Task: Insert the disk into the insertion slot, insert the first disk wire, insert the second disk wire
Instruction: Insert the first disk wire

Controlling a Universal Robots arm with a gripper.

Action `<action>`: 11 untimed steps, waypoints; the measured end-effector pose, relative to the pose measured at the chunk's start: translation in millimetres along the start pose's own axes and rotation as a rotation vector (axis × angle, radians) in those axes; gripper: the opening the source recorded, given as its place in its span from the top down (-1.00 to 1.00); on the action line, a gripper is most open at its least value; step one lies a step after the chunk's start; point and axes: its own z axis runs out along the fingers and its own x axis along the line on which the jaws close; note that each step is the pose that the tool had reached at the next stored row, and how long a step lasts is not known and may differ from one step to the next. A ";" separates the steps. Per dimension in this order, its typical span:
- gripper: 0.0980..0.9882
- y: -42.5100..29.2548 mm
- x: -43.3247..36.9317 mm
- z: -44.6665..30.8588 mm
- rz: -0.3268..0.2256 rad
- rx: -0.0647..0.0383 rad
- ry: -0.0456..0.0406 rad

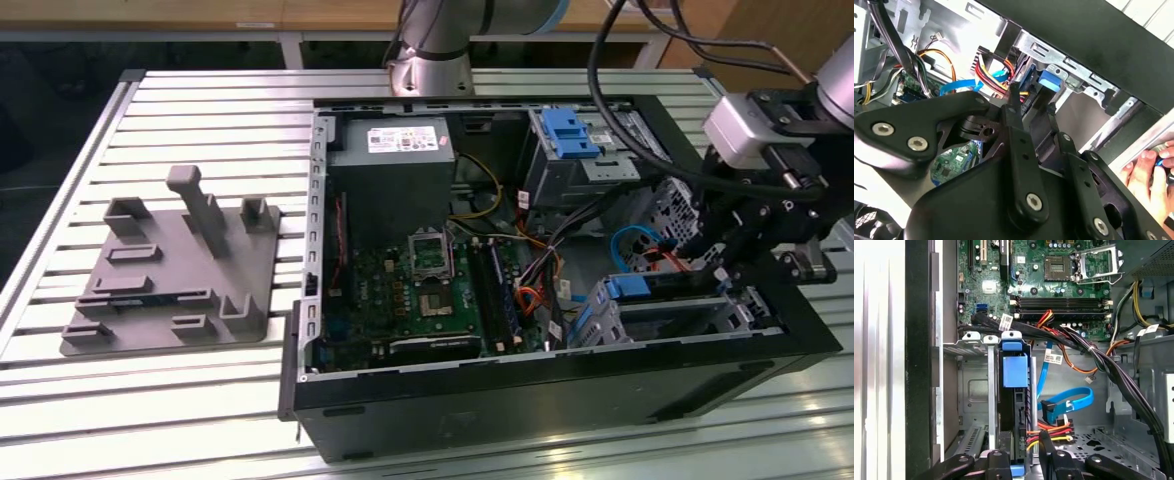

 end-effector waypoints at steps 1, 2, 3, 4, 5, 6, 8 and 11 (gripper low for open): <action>0.42 0.1 -0.1 -1.2 0.000 0.000 0.0001; 0.42 0.1 -0.2 -2.7 0.000 0.000 0.0000; 0.42 0.2 -0.3 -4.0 0.000 0.000 -0.0001; 0.42 0.2 -0.4 -5.3 0.000 0.000 -0.0001; 0.42 0.3 -0.5 -7.2 0.000 0.000 -0.0001; 0.42 0.4 -0.6 -9.3 0.000 0.000 -0.0002; 0.42 0.4 -0.7 -11.4 0.000 0.000 -0.0001; 0.42 -1.3 -0.7 -12.0 0.000 0.000 -0.0009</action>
